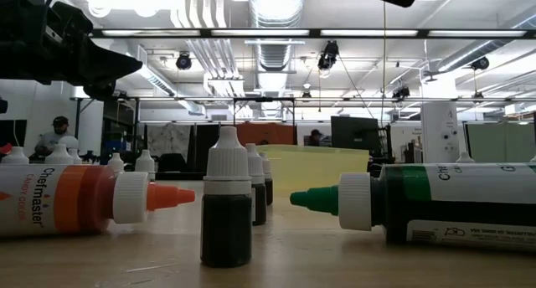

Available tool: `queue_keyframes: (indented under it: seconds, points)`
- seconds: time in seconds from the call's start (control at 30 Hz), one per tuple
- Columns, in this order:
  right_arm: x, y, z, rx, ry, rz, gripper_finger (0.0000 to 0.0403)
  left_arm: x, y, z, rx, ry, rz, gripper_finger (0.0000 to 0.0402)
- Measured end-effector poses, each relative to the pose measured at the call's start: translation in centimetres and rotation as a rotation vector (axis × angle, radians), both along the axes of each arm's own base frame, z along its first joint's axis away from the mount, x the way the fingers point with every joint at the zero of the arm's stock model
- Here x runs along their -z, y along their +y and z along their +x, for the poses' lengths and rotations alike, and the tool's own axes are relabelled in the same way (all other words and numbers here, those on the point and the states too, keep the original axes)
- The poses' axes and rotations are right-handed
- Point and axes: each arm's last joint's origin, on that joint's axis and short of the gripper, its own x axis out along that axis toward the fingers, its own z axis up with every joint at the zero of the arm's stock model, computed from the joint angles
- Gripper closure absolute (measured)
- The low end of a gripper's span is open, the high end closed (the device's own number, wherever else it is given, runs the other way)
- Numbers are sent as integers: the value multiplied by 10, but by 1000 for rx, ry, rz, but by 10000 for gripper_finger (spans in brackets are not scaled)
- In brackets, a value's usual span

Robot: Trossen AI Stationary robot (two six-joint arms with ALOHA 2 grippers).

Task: Pick & Place food coloring
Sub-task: Put the small red food coloring bottle into the yellow bin

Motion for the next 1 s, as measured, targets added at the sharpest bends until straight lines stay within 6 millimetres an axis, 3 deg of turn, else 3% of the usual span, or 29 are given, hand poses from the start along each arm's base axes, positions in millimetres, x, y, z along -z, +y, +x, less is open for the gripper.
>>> queue_keyframes:
  seconds: [0.47, 0.67, 1.0]
  points:
    - [17, 7, 8, -49, 72, -34, 168, 0, 0, 0, 1, 1, 0, 402]
    - [28, 12, 4, -151, 108, -79, 164, 0, 0, 0, 1, 0, 0, 402]
    - [62, 11, -1, -148, 190, -131, 168, 0, 0, 0, 1, 0, 0, 402]
